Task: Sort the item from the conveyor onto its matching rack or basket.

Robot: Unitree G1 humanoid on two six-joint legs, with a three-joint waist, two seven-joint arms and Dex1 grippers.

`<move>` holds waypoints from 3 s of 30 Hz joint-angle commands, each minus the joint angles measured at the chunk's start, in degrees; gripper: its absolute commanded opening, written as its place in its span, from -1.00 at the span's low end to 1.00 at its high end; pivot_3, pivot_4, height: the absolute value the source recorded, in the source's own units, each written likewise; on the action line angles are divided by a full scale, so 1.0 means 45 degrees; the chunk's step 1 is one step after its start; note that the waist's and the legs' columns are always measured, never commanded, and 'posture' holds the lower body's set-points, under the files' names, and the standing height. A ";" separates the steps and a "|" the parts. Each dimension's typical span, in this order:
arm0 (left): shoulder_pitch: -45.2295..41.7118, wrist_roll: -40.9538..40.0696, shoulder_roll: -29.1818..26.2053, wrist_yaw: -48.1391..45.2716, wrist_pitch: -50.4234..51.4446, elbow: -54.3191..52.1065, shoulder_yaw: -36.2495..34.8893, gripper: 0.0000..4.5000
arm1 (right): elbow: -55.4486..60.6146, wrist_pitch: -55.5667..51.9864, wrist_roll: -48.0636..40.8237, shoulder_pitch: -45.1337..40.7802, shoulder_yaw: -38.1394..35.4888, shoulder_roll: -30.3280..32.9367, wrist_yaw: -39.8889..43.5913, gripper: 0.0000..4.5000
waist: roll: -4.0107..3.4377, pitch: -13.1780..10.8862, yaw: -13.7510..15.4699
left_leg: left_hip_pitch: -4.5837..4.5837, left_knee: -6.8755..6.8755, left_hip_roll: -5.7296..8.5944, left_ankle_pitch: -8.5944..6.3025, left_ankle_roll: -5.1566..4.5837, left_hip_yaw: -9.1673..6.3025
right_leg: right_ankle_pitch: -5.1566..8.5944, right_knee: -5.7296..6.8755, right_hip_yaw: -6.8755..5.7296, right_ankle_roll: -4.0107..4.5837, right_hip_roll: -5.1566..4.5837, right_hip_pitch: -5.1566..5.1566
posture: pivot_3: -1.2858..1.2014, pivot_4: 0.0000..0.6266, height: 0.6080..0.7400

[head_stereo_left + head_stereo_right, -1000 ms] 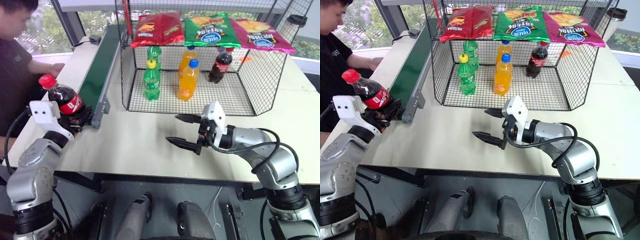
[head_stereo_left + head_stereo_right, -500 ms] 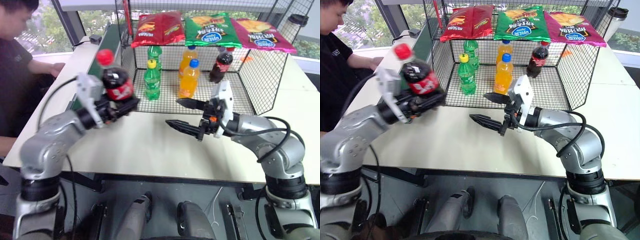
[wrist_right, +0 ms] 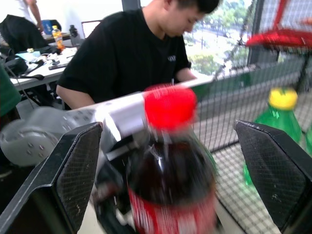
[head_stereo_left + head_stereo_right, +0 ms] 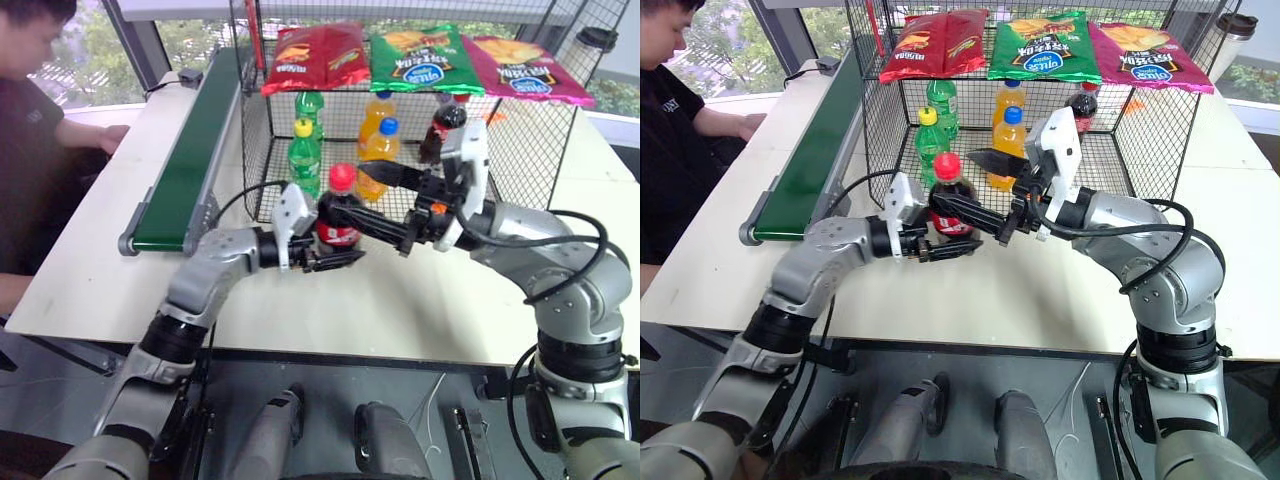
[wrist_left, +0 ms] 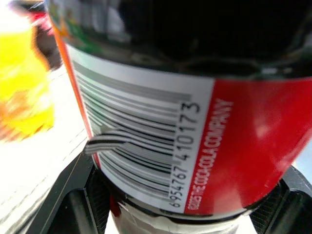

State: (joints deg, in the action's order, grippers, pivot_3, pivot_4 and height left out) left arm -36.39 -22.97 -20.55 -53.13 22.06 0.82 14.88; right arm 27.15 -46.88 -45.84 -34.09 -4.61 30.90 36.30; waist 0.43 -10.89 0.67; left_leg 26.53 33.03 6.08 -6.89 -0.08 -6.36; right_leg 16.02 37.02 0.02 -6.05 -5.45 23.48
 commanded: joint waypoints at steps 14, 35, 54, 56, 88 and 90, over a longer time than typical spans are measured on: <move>-0.0389 0.0530 0.1003 -0.0362 -0.0710 -0.0469 -0.0068 0.28 | 0.0241 0.0395 -0.0009 -0.0112 0.0034 0.0150 0.0325 -0.43 | -0.0001 0.0000 -0.0053 | -0.0006 0.0001 -0.0002 0.0019 -0.0031 -0.0005 | -0.0004 0.0015 -0.0008 -0.0010 0.0005 0.0001 | 0.03 -0.52 0.97; 0.0412 -0.0538 -0.0102 -0.0403 0.0825 -0.1729 -0.1291 0.99 | -0.1628 0.1459 0.1550 -0.0562 -0.0661 0.0214 -0.0978 -0.45 | -0.0002 0.0001 -0.0095 | -0.0009 0.0004 -0.0001 0.0021 -0.0033 -0.0008 | -0.0020 0.0022 -0.0015 -0.0040 0.0010 0.0000 | 0.03 -0.52 0.97; 0.1741 0.0284 0.1028 0.4043 0.0414 -0.2712 -0.2556 0.99 | -1.0925 0.6818 0.5601 -0.3711 -0.1934 -0.1000 -0.4077 -0.45 | -0.0009 -0.0001 -0.0102 | -0.0023 0.0003 -0.0002 0.0030 -0.0026 0.0007 | -0.0032 0.0059 -0.0007 -0.0057 0.0053 0.0001 | 0.03 -0.52 0.97; 0.1829 0.0362 0.1095 0.4181 0.0348 -0.2729 -0.2520 0.99 | -1.1554 0.7236 0.5764 -0.3947 -0.1934 -0.1078 -0.4019 -0.45 | -0.0009 -0.0001 -0.0160 | -0.0026 0.0003 -0.0002 0.0031 -0.0026 0.0010 | -0.0033 0.0063 -0.0003 -0.0058 0.0059 -0.0001 | 0.03 -0.52 0.97; 0.1954 0.0616 0.1169 0.4343 0.0297 -0.2707 -0.2300 1.00 | -1.7635 1.1093 0.7201 -0.5983 -0.1704 -0.1175 -0.2053 0.98 | -0.0015 -0.0002 -0.0350 | -0.0056 0.0009 -0.0005 0.0045 -0.0006 0.0009 | -0.0039 0.0113 0.0011 -0.0064 0.0078 -0.0009 | 0.03 -0.52 0.97; 0.1970 0.0612 0.1156 0.4331 0.0304 -0.2699 -0.2293 1.00 | -1.7238 1.0939 0.7182 -0.5837 -0.1688 -0.1135 -0.1953 0.98 | -0.0015 -0.0002 -0.0351 | -0.0056 0.0009 -0.0005 0.0046 -0.0005 0.0009 | -0.0039 0.0114 0.0011 -0.0064 0.0078 -0.0009 | 0.03 -0.52 0.97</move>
State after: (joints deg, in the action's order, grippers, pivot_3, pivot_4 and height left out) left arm -27.39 -20.35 -15.08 -33.67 24.25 -9.20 4.84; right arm -53.99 1.96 -13.51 -59.56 -11.83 24.97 27.08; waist 0.36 -10.90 -0.91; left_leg 26.28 33.07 6.06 -6.68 -0.10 -6.32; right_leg 15.84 37.53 0.07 -6.34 -5.10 23.44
